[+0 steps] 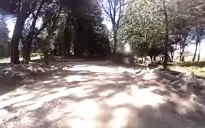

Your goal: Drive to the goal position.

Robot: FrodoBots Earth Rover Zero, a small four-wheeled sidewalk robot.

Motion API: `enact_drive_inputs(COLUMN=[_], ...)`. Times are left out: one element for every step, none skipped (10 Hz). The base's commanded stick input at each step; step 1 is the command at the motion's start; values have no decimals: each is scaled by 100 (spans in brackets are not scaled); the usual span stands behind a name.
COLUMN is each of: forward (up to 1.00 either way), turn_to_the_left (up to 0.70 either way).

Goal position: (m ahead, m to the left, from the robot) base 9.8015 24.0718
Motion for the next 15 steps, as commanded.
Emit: enact_drive_inputs(forward=[70, 70, 70, 70, 70, 70, 70, 70, 70, 70, 70, 70, 70, 70, 70], turn_to_the_left=[0, 0, 0, 0, 0, 0, 0, 0, 0, 0, 0, 0, 0, 0, 0])
